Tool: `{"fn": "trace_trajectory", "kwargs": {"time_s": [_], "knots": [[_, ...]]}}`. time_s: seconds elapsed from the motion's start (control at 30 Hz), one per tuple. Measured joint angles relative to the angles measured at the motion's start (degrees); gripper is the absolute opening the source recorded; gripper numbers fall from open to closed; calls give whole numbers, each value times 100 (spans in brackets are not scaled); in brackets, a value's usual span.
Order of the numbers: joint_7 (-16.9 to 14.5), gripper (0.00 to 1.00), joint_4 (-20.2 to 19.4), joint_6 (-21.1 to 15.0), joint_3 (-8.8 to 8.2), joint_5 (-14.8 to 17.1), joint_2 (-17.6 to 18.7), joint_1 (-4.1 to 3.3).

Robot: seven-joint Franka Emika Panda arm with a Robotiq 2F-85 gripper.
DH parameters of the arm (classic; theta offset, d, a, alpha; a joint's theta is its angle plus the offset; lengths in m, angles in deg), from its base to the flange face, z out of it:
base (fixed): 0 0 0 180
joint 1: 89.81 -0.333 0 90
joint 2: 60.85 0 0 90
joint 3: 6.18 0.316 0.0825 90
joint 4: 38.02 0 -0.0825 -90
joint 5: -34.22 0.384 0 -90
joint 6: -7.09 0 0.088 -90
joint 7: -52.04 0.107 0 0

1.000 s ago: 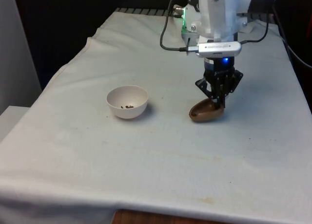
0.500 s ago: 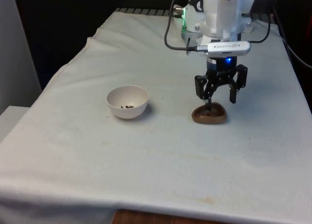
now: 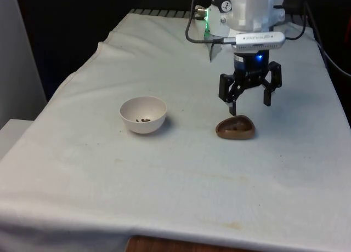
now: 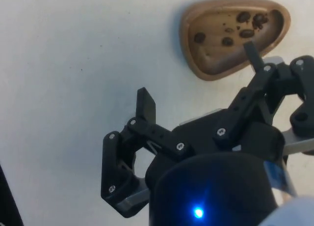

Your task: Pour the coffee beans from the cup into the bowl.

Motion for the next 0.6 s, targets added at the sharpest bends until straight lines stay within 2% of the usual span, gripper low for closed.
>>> {"fn": "trace_trajectory", "kwargs": {"time_s": [0.6], "knots": [[17,100,-29,292,23,0,-395,6]]}}
